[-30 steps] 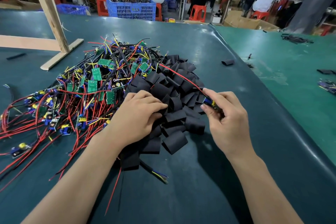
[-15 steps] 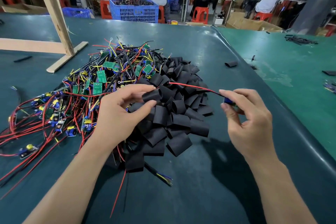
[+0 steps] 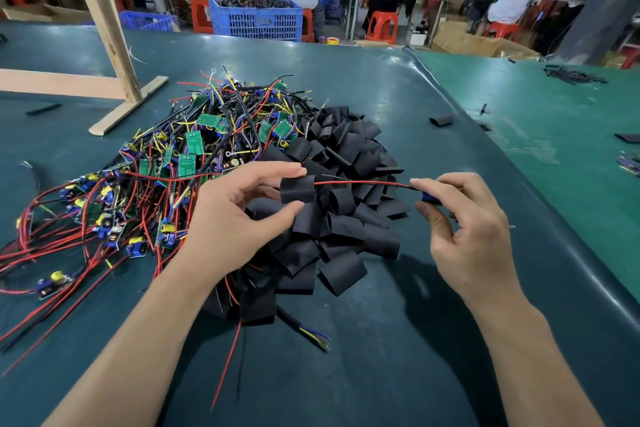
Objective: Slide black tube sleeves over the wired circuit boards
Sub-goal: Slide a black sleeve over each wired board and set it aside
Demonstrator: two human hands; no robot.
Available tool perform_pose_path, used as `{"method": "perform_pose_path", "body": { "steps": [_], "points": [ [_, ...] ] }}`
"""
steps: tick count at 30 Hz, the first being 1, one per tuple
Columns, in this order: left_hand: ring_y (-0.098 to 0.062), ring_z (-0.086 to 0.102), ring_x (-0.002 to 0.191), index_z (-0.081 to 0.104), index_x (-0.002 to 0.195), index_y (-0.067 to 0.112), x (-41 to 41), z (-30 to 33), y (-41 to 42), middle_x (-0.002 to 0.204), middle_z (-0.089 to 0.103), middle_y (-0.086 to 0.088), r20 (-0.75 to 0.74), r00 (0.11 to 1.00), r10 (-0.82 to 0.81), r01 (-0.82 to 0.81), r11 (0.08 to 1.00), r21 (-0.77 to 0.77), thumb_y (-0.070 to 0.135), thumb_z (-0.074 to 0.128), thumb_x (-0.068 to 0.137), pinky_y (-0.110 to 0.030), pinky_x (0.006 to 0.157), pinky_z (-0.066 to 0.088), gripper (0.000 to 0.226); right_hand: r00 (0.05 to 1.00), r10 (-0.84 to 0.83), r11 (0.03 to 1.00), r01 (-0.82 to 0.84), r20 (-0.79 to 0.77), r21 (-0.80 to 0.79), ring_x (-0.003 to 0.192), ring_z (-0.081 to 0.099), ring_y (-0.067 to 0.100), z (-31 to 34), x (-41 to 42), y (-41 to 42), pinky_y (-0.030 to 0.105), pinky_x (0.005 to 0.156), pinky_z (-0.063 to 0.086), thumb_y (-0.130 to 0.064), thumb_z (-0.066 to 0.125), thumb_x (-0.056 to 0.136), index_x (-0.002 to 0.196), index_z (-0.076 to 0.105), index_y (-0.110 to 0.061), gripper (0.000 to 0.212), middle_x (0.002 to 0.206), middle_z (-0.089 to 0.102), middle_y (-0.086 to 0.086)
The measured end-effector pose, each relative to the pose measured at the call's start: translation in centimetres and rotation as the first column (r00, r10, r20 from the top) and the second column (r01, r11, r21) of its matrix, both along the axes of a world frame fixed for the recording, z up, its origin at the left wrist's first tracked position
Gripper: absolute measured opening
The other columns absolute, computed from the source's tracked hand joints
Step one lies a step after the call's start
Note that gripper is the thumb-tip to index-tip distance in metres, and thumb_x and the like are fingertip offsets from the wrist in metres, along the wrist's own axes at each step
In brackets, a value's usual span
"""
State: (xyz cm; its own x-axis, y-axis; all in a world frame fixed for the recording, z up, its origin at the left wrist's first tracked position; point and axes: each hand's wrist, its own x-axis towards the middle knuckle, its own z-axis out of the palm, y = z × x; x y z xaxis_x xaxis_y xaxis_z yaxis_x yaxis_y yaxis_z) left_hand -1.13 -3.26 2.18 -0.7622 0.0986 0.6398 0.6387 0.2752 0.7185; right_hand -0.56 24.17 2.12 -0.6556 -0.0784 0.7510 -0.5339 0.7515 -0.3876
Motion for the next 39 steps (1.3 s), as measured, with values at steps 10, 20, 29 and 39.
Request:
{"method": "perform_pose_path", "body": {
  "steps": [10,20,29,39],
  "points": [
    [-0.024,0.067,0.092,0.069,0.111,0.019,0.1,-0.3,0.2,0.106,0.074,0.002,0.095,0.995,0.007,-0.009,1.000,0.019,0.010,0.078,0.074,-0.040,0.084,0.057,0.039,0.990,0.051,0.996,-0.040,0.131,-0.085,0.068,0.052,0.009,-0.3,0.1,-1.2,0.018,0.066,0.040,-0.008,0.069,0.090,0.088,0.063,-0.013,0.008,0.080,0.058,-0.007],
    [-0.018,0.064,0.094,0.072,0.106,0.010,-0.2,-0.2,-0.6,0.108,0.071,0.000,0.114,0.993,-0.028,0.030,0.999,-0.011,-0.004,0.078,0.076,-0.023,0.085,0.053,0.034,0.922,0.303,0.935,-0.239,0.242,-0.263,0.072,0.054,0.006,-0.7,-0.1,-2.4,0.011,0.070,0.037,-0.021,0.062,0.093,0.103,0.075,-0.019,0.017,0.076,0.058,-0.015],
    [-0.010,0.065,0.093,0.072,0.105,0.009,-0.2,0.0,-0.8,0.108,0.070,-0.006,0.128,0.988,-0.085,0.086,0.996,-0.003,-0.009,0.076,0.075,-0.018,0.082,0.052,0.036,0.893,0.365,0.856,-0.211,0.264,-0.473,0.066,0.056,0.001,-0.5,0.0,-2.6,0.010,0.066,0.041,-0.008,0.068,0.091,0.087,0.073,-0.028,0.021,0.070,0.064,-0.018],
    [-0.012,0.065,0.098,0.072,0.107,0.011,0.0,-0.1,-0.5,0.111,0.071,-0.004,0.129,0.988,-0.081,0.085,0.996,-0.022,-0.004,0.077,0.077,-0.024,0.087,0.053,0.034,0.769,0.527,0.749,-0.221,0.360,-0.625,0.051,0.044,0.006,0.0,0.2,-2.9,0.011,0.055,0.037,-0.025,0.056,0.091,0.080,0.074,-0.030,0.023,0.051,0.051,-0.008]
  ]
}}
